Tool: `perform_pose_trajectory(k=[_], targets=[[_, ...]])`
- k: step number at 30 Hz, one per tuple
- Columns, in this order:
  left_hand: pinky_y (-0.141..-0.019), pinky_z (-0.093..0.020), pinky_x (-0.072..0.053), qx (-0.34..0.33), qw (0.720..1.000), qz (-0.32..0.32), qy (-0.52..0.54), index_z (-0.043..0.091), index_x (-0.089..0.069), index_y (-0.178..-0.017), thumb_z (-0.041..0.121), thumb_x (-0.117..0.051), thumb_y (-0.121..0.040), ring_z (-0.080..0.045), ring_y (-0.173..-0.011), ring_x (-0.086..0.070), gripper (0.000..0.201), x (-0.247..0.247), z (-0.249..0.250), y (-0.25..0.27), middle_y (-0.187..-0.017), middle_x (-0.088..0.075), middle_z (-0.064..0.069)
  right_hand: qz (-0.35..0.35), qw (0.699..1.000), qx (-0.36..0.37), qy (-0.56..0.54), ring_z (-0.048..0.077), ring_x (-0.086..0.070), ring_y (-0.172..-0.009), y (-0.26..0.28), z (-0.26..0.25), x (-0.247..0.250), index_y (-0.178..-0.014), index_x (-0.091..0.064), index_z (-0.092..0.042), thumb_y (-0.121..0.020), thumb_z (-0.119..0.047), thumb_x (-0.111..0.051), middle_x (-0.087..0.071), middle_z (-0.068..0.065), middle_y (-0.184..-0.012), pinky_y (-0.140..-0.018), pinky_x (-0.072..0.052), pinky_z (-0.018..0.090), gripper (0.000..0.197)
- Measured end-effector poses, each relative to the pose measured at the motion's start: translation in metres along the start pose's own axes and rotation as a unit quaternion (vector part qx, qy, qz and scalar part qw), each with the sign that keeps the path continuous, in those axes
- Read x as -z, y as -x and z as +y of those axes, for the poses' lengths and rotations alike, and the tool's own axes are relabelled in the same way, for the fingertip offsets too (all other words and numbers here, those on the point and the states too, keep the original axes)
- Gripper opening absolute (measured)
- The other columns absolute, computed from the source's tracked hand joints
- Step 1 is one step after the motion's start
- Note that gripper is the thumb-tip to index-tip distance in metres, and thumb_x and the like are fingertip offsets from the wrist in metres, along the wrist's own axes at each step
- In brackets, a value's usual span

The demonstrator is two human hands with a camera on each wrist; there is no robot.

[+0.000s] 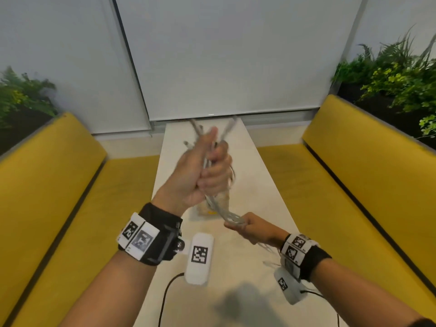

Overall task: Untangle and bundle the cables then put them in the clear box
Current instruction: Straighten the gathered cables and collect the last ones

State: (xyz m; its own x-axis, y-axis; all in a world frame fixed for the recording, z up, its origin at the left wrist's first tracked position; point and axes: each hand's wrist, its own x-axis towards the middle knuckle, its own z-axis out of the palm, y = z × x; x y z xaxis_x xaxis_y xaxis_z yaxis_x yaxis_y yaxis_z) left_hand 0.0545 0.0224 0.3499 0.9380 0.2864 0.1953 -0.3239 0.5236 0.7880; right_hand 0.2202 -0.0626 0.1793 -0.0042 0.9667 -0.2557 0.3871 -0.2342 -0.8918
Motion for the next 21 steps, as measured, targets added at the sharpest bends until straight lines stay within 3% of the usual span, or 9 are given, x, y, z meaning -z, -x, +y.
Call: perform_pose_trajectory(k=[3, 5, 7, 9, 12, 14, 16, 19, 21], targets=[[-0.033, -0.014, -0.022, 0.179, 0.975, -0.118, -0.058, 0.018, -0.045, -0.066, 0.046, -0.047, -0.099, -0.008, -0.032, -0.025, 0.043, -0.002, -0.024, 0.011, -0.044, -0.033, 0.007, -0.014, 0.999, -0.006, 0.027, 0.014, -0.032, -0.042, -0.011, 0.002, 0.023, -0.056, -0.053, -0.005, -0.080, -0.036, -0.065, -0.040, 0.006, -0.050, -0.044, -0.034, 0.022, 0.041], [-0.033, -0.016, -0.016, 0.292, 0.936, -0.122, -0.153, 0.024, -0.043, -0.063, 0.050, -0.046, -0.099, -0.004, -0.032, -0.027, 0.045, -0.001, -0.040, 0.020, -0.044, -0.036, 0.012, -0.018, 0.998, -0.026, 0.061, 0.027, -0.041, -0.050, -0.017, 0.000, 0.041, -0.071, -0.061, 0.001, -0.071, -0.039, -0.068, -0.049, 0.018, -0.063, -0.050, -0.043, 0.028, 0.041], [-0.036, -0.017, -0.013, 0.376, 0.883, -0.080, -0.270, 0.024, -0.036, -0.063, 0.050, -0.043, -0.102, -0.004, -0.035, -0.023, 0.047, 0.006, -0.058, 0.029, -0.045, -0.030, 0.010, -0.053, 0.996, -0.029, 0.061, 0.018, -0.033, -0.050, -0.014, -0.017, 0.057, -0.062, -0.057, -0.010, -0.065, -0.032, -0.069, -0.039, 0.013, -0.061, -0.047, -0.034, 0.025, 0.025], [-0.038, -0.020, -0.014, 0.418, 0.827, -0.026, -0.375, 0.024, -0.032, -0.063, 0.052, -0.044, -0.102, -0.007, -0.039, -0.021, 0.049, 0.021, -0.075, 0.037, -0.049, -0.027, 0.006, -0.095, 0.994, -0.043, 0.037, 0.013, -0.030, -0.052, -0.009, -0.036, 0.070, -0.065, -0.058, -0.016, -0.071, -0.023, -0.070, -0.035, 0.008, -0.062, -0.046, -0.031, 0.022, 0.015], [-0.043, -0.021, -0.023, 0.390, 0.774, 0.105, -0.487, 0.024, -0.038, -0.066, 0.057, -0.046, -0.099, -0.010, -0.045, -0.028, 0.047, 0.049, -0.090, 0.040, -0.056, -0.038, 0.004, -0.145, 0.987, -0.070, -0.006, 0.013, -0.026, -0.055, -0.008, -0.047, 0.078, -0.074, -0.050, -0.013, -0.092, -0.013, -0.054, -0.033, 0.001, -0.063, -0.052, -0.028, 0.026, 0.018], [-0.045, -0.019, -0.027, 0.336, 0.783, 0.178, -0.492, 0.023, -0.049, -0.081, 0.057, -0.044, -0.099, -0.009, -0.049, -0.032, 0.039, 0.066, -0.095, 0.038, -0.062, -0.043, 0.004, -0.148, 0.985, -0.076, -0.035, 0.013, -0.026, -0.056, -0.008, -0.049, 0.072, -0.075, -0.045, -0.015, -0.099, -0.014, -0.046, -0.033, 0.000, -0.065, -0.053, -0.027, 0.028, 0.024], [-0.045, -0.020, -0.026, 0.276, 0.825, 0.238, -0.432, 0.024, -0.055, -0.099, 0.056, -0.043, -0.100, -0.008, -0.050, -0.032, 0.033, 0.078, -0.096, 0.033, -0.064, -0.044, 0.005, -0.137, 0.988, -0.055, -0.044, 0.013, -0.031, -0.056, -0.008, -0.051, 0.060, -0.079, -0.045, -0.015, -0.102, -0.020, -0.044, -0.037, 0.000, -0.067, -0.052, -0.032, 0.027, 0.024], [-0.044, -0.023, -0.022, 0.186, 0.880, 0.313, -0.304, 0.017, -0.052, -0.086, 0.048, -0.046, -0.101, -0.009, -0.045, -0.033, 0.035, 0.084, -0.094, 0.022, -0.061, -0.044, 0.002, -0.094, 0.994, 0.000, -0.059, 0.012, -0.033, -0.055, -0.010, -0.048, 0.033, -0.085, -0.042, -0.012, -0.106, -0.030, -0.038, -0.039, -0.001, -0.068, -0.051, -0.035, 0.022, 0.028], [-0.045, -0.024, -0.023, 0.121, 0.900, 0.348, -0.233, 0.016, -0.055, -0.079, 0.049, -0.049, -0.098, -0.011, -0.044, -0.036, 0.039, 0.081, -0.095, 0.012, -0.058, -0.047, -0.001, -0.073, 0.994, 0.034, -0.078, 0.008, -0.033, -0.054, -0.011, -0.048, 0.013, -0.094, -0.044, -0.011, -0.107, -0.033, -0.033, -0.038, -0.002, -0.068, -0.050, -0.035, 0.019, 0.027]])
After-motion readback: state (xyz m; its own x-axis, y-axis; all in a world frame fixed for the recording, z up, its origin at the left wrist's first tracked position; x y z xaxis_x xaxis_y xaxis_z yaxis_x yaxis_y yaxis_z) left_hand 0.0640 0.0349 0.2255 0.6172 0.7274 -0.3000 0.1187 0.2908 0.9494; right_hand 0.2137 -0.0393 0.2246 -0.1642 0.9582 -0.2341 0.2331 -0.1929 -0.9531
